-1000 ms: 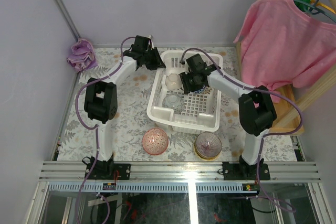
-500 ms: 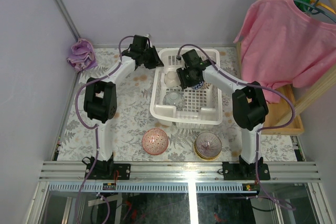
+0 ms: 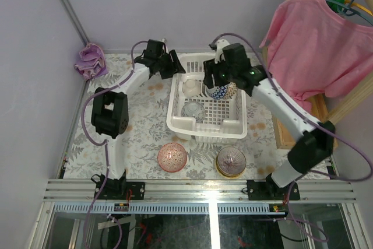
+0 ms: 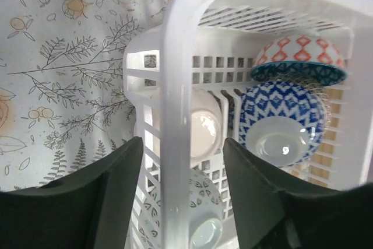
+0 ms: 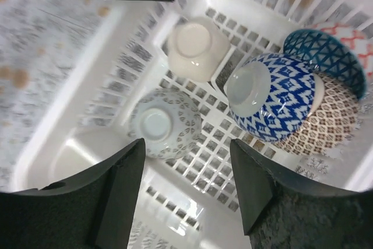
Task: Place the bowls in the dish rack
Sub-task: Adjust the bowl in the dish rack, then pick up the bowl from the center of the board.
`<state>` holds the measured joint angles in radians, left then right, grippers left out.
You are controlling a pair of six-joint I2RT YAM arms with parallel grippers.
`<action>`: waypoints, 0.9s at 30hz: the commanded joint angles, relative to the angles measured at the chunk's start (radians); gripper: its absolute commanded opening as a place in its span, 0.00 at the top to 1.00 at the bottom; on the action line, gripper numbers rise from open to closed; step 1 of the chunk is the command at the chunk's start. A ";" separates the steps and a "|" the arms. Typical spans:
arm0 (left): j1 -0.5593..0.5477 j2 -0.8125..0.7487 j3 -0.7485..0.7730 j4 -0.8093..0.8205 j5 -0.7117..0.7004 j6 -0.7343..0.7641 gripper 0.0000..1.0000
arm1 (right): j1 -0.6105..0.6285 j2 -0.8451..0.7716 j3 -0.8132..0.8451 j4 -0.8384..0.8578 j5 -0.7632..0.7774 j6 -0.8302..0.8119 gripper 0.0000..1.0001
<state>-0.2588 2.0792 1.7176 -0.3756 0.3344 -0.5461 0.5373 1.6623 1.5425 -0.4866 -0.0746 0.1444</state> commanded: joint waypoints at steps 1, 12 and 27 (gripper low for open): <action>0.027 -0.130 -0.005 0.029 0.006 -0.011 0.40 | 0.009 -0.191 -0.068 -0.063 -0.053 0.073 0.33; 0.035 -0.511 -0.288 0.031 0.025 -0.057 0.28 | 0.153 -0.566 -0.413 -0.216 -0.074 0.274 0.34; 0.016 -0.966 -0.714 -0.045 0.033 -0.080 0.25 | 0.488 -0.617 -0.618 -0.265 0.043 0.482 0.37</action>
<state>-0.2329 1.1572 1.0565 -0.3908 0.3588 -0.6247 0.9520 1.0164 0.9344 -0.7250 -0.0898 0.5606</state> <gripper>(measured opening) 0.751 0.636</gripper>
